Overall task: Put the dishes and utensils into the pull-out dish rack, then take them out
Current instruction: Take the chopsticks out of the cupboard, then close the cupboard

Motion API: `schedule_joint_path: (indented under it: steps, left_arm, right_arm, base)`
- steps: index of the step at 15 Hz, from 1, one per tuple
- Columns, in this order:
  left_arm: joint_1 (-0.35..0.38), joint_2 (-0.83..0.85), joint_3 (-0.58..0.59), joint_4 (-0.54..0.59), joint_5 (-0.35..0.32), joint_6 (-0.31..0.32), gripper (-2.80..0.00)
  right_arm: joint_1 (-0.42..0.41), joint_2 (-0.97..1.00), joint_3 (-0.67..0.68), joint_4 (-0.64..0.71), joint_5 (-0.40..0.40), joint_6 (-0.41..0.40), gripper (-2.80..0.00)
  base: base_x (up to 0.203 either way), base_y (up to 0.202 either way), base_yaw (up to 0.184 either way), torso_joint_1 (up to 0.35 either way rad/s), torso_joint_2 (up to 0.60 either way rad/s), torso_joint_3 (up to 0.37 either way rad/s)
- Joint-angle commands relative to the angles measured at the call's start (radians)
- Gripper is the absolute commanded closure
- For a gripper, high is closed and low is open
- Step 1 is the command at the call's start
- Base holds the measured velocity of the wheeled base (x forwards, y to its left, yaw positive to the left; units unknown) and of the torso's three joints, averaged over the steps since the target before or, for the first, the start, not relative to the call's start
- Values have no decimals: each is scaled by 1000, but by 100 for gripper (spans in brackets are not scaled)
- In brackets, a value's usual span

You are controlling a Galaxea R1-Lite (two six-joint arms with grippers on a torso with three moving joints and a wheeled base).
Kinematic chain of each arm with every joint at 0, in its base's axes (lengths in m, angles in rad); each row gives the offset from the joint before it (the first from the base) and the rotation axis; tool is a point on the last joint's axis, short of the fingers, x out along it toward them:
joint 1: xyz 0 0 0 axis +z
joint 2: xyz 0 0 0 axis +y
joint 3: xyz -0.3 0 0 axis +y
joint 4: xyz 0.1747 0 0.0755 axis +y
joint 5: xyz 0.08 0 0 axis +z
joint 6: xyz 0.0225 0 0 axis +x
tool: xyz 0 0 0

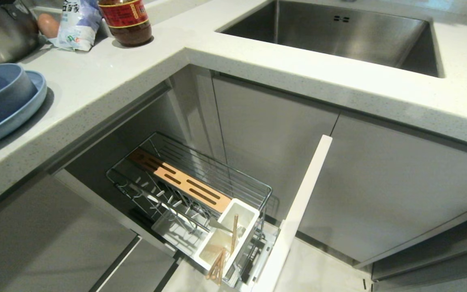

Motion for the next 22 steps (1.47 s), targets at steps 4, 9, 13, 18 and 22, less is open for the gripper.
schedule_joint_path:
  steps: [4, 9, 13, 18, 22]
  left_arm:
    - [-259, 40, 99, -1, 25, -88, 0]
    - [-342, -23, 268, -3, 13, 24, 0]
    - [-332, -230, 451, -12, -55, 226, 0]
    - [-270, -600, 723, -17, -139, 418, 0]
    - [-206, -826, 972, -12, -46, 582, 0]
  right_arm:
    - [0, -4, 0, -1, 0, 0, 0]
    - [0, -4, 0, -1, 0, 0, 0]
    - [0, -4, 0, -1, 0, 0, 0]
    - [0, -4, 0, -1, 0, 0, 0]
    - [0, -4, 0, -1, 0, 0, 0]
  base:
    - [0, 0, 0, 0, 0, 0]
    - [0, 0, 0, 0, 0, 0]
    - [0, 0, 0, 0, 0, 0]
    - [0, 0, 0, 0, 0, 0]
    - [0, 0, 0, 0, 0, 0]
